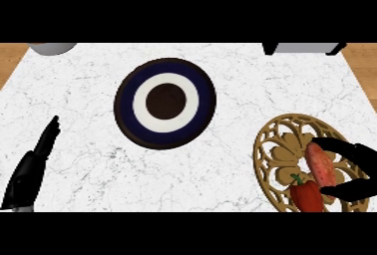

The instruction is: Pick the sweet potato from the placemat and place it in the plate

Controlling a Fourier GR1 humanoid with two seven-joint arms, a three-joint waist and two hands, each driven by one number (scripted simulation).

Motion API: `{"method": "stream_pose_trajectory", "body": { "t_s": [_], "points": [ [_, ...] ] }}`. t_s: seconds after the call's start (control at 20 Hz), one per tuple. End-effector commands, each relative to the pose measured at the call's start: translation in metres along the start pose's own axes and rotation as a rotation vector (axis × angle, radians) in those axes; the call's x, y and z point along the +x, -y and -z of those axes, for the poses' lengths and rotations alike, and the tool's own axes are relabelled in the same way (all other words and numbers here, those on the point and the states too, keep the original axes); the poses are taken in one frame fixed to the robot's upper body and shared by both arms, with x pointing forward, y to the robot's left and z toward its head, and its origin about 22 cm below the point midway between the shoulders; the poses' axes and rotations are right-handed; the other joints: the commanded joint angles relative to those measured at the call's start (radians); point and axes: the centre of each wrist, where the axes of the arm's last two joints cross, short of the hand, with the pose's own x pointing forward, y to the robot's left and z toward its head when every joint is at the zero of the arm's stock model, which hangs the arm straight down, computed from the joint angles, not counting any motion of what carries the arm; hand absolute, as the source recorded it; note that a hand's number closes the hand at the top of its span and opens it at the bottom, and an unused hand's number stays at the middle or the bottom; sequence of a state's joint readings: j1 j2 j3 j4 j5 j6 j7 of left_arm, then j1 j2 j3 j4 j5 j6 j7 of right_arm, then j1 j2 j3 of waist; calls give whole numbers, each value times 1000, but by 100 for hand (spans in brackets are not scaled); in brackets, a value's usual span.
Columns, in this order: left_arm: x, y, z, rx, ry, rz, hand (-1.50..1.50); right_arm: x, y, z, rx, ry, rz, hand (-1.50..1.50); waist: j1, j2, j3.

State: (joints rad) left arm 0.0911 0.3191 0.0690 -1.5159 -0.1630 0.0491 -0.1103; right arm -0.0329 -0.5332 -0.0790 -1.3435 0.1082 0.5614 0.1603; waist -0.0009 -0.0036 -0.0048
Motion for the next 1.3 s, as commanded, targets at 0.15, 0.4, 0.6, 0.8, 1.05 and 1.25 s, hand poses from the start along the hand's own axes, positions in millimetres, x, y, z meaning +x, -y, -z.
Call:
{"method": "stream_pose_trajectory", "body": {
  "t_s": [0.15,0.4,0.6,0.8,1.05,1.25],
  "points": [
    [1,3,-11,-6,-9,-8,0,-11,-23,18,-11,62,29,150,6,3,5],
    [-6,-13,3,3,-2,-7,0,2,-22,3,-56,69,-5,150,-1,2,4],
    [9,14,6,-55,50,-3,0,47,20,57,-150,121,-235,150,67,20,9],
    [16,14,21,-85,84,-19,0,86,33,73,-258,175,-469,150,122,43,11],
    [10,11,14,-82,59,-13,0,94,42,97,-462,257,-496,150,105,34,11],
    [6,11,19,-42,58,-2,0,97,55,103,-582,399,-476,150,68,29,9]
  ]
}}
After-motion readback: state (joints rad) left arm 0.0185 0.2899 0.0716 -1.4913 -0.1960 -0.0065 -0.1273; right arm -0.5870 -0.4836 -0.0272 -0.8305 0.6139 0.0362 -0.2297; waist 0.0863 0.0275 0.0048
